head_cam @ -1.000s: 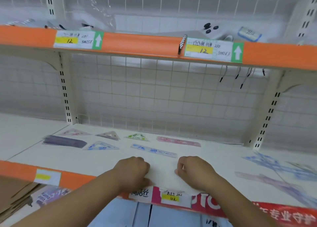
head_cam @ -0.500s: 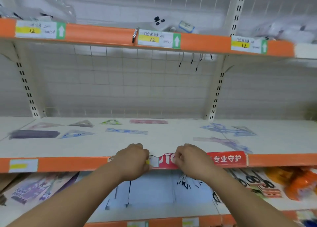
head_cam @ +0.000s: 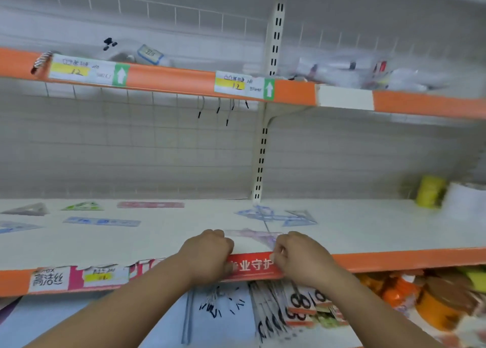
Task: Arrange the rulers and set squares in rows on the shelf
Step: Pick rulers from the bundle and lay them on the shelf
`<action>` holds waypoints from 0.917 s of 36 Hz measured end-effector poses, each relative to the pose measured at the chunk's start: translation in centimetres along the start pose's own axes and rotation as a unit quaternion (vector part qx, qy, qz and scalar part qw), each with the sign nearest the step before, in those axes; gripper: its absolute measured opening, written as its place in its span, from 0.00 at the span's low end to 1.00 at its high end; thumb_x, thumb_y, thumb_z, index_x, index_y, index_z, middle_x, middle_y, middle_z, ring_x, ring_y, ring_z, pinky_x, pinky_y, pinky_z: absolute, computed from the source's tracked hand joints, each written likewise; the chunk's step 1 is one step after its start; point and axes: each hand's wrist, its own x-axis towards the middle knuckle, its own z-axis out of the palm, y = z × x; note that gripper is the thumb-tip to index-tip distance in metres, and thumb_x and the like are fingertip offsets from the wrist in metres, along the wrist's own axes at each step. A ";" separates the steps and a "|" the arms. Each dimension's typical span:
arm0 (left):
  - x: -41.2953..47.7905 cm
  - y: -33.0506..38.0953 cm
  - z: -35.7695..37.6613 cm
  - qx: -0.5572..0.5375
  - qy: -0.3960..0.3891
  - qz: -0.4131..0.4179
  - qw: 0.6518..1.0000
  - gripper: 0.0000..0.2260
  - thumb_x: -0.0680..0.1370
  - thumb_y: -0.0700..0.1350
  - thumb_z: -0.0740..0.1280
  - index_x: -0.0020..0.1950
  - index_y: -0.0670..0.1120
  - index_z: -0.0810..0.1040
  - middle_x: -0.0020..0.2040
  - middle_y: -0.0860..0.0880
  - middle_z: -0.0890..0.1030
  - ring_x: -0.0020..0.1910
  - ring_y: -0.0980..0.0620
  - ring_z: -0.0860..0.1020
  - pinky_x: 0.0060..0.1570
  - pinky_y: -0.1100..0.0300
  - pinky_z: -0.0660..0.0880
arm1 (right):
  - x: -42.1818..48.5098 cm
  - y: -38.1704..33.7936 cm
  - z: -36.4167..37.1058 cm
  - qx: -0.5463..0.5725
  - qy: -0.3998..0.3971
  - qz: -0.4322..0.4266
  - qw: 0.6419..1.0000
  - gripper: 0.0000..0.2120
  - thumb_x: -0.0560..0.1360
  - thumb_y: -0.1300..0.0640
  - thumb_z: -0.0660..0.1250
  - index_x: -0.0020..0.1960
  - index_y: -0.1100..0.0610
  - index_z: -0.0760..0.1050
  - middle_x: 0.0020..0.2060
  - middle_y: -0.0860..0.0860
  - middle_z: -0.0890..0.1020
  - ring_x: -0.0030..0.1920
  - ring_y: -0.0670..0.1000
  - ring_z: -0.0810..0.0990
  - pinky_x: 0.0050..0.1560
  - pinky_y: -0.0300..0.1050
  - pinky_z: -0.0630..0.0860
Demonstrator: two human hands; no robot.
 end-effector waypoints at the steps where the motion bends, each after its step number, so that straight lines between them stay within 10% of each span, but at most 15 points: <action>1: 0.8 1.2 0.0 0.000 0.001 0.000 1.000 0.19 0.79 0.57 0.60 0.63 0.47 0.73 0.60 0.46 0.73 0.60 0.47 0.71 0.52 0.55 0.71 | 0.0 1.4 -0.4 -0.007 0.000 0.003 1.000 0.09 0.78 0.49 0.59 0.51 0.51 0.75 0.50 0.50 0.77 0.49 0.50 0.76 0.48 0.45 0.72; 13: 6.4 8.6 -0.2 0.000 -0.009 -0.019 1.000 0.18 0.79 0.56 0.60 0.63 0.47 0.74 0.61 0.46 0.72 0.61 0.47 0.70 0.55 0.54 0.71 | 1.6 11.9 -1.5 0.002 -0.040 0.010 0.999 0.08 0.78 0.46 0.60 0.49 0.49 0.74 0.50 0.47 0.75 0.52 0.48 0.75 0.53 0.43 0.72; 33: 12.7 0.9 2.6 0.008 -0.020 -0.019 1.000 0.16 0.80 0.52 0.60 0.66 0.50 0.73 0.63 0.49 0.75 0.62 0.49 0.71 0.57 0.55 0.71 | 9.9 13.0 0.5 -0.037 -0.042 0.049 0.997 0.11 0.80 0.51 0.58 0.52 0.55 0.77 0.52 0.52 0.78 0.51 0.52 0.78 0.52 0.46 0.75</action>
